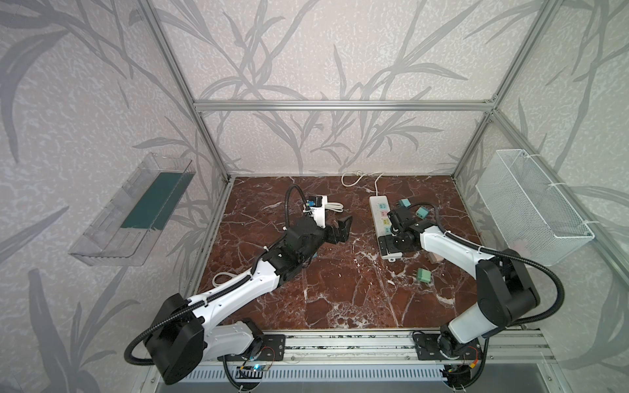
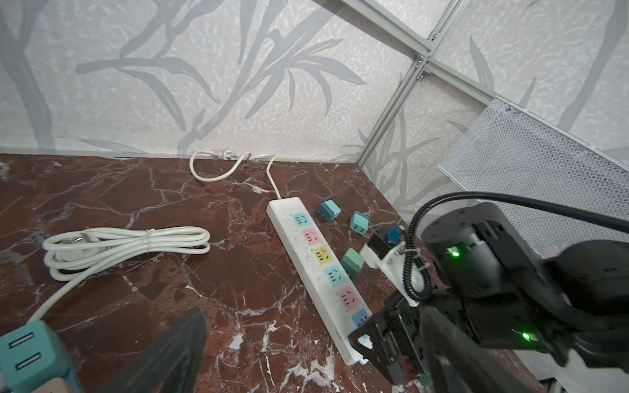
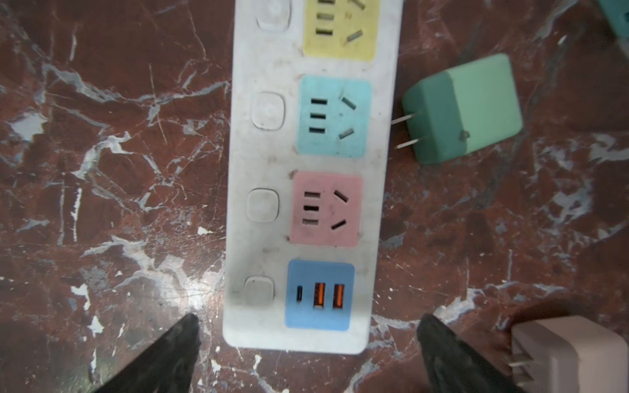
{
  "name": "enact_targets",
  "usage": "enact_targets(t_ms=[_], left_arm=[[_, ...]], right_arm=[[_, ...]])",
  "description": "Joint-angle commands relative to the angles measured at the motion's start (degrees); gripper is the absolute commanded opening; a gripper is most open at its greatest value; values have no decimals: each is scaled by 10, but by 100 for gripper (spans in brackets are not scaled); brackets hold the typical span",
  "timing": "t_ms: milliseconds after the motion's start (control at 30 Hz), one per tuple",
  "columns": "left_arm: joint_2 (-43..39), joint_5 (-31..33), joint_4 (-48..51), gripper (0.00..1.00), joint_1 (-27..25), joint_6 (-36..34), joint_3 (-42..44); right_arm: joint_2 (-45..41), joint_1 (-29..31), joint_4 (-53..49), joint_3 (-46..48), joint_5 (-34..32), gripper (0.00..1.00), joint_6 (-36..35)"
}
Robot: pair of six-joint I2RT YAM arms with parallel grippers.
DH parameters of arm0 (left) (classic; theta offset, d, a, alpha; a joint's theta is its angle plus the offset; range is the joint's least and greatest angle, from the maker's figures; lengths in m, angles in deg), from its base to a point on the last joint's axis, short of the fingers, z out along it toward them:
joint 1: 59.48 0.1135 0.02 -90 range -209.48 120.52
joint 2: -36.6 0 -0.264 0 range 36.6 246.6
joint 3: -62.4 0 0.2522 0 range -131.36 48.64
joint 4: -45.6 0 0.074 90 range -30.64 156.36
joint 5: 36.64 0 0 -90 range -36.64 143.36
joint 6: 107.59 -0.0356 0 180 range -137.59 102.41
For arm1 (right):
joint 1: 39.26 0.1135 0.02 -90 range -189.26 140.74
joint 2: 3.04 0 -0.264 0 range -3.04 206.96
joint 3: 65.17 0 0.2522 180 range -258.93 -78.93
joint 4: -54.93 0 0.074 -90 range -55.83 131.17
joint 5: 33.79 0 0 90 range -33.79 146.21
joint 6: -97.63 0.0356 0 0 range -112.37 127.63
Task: Insert the plug
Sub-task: 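Lift the right gripper and move it over the white power strip, then move the open right gripper down over a green cube adapter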
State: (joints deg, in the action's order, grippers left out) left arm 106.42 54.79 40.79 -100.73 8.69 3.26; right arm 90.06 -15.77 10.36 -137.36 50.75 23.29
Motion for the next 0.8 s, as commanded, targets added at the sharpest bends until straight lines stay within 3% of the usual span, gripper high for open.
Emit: enact_targets(t_ms=[0,267,500,767], left_arm=[[-12,-14,-20,98,-3,-12,1],[-13,4,5,98,-6,-22,-9],[-19,14,7,98,-7,-26,-9],[-39,29,16,98,-6,-25,-12]], right_arm=[[43,-8,-16,-38,21,99,9],[102,1,-9,-61,7,99,6],[94,50,-7,-54,-21,80,49],[67,151,-23,-39,-45,74,143]])
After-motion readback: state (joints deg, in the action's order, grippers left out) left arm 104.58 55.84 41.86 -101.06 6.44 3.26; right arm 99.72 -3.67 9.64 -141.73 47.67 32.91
